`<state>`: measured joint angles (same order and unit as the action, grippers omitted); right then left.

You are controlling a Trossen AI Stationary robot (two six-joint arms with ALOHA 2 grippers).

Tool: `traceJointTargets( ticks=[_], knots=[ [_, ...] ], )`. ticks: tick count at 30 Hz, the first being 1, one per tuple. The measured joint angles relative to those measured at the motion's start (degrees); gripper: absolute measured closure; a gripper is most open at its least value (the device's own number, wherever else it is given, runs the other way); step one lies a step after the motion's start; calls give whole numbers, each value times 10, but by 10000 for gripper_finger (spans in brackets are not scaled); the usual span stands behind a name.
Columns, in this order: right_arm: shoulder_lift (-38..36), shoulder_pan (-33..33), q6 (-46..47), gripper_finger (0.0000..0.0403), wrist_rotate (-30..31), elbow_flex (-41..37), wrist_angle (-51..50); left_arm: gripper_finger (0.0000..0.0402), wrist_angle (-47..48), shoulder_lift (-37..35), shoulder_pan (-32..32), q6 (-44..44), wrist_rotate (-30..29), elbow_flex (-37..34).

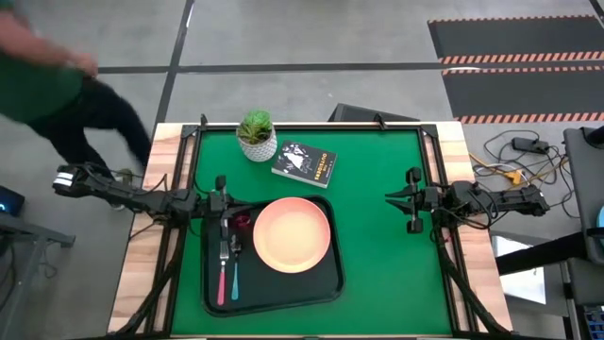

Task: Pick and place plate/cup/fork/spoon on tray
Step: Return to Home Position

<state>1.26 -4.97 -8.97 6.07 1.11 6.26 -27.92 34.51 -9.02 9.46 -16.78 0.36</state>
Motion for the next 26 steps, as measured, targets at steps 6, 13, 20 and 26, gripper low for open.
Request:
traceJointTargets(
  ticks=[6, 13, 20, 26],
  knots=[
    [0, 0, 0, 360, 0, 0, 0, 402, 0, 6, 0, 0, 0, 0],
    [0, 0, 0, 360, 0, 0, 0, 402, 0, 24, 0, 0, 0, 0],
    [0, 0, 0, 360, 0, 0, 0, 402, -2, 45, 0, 0, 0, 0],
    [0, 0, 0, 360, 0, 0, 0, 402, -2, 62, 0, 0, 0, 0]
  ],
)
